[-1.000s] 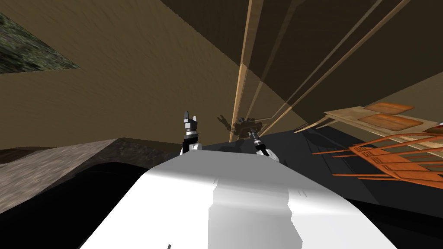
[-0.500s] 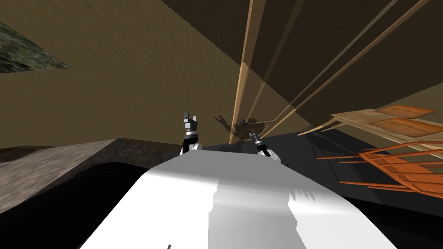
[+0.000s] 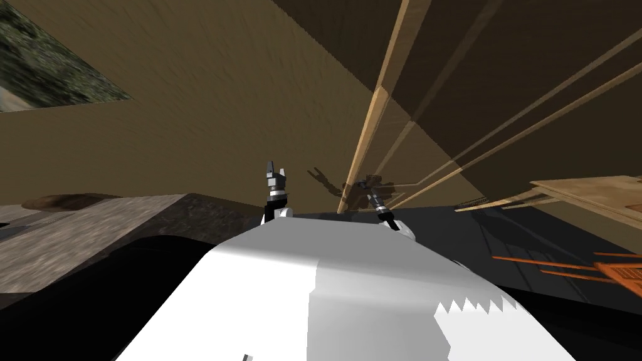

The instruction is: Pull the door open

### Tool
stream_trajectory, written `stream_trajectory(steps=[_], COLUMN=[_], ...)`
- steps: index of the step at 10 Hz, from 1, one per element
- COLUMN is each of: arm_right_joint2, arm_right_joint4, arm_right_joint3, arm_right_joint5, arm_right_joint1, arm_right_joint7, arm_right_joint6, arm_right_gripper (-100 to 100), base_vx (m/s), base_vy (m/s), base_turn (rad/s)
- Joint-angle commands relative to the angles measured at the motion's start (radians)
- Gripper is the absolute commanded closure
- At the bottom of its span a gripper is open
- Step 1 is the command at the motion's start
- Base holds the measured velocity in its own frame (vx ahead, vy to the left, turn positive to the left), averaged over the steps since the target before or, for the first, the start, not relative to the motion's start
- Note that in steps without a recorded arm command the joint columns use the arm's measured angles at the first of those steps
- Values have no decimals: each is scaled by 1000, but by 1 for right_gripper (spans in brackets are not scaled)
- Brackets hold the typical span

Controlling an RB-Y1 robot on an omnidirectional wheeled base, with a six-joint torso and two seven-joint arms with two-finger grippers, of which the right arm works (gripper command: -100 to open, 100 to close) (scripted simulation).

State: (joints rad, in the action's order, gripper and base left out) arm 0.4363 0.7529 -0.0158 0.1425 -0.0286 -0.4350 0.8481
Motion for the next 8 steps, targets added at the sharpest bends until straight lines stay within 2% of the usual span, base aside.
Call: stream_trajectory(steps=[1,3,4,6,7,8], arm_right_joint2=[18,18,32,31,31,31], arm_right_joint4=[-36,-36,-61,-71,-71,-71], arm_right_joint3=[29,29,49,46,46,46], arm_right_joint5=[-20,-20,-34,-32,-32,-32], arm_right_joint1=[9,9,14,6,6,6], arm_right_joint7=[-2,-2,-4,-4,-4,-4], arm_right_joint6=[27,27,43,50,50,50], arm_right_gripper=[-100,-100,-100,-100,100,100], base_vx=[190,95,98,74,-7,-16], base_vy=[105,11,-1,-6,0,1], base_turn=[208,54,203,65,-5,-7])
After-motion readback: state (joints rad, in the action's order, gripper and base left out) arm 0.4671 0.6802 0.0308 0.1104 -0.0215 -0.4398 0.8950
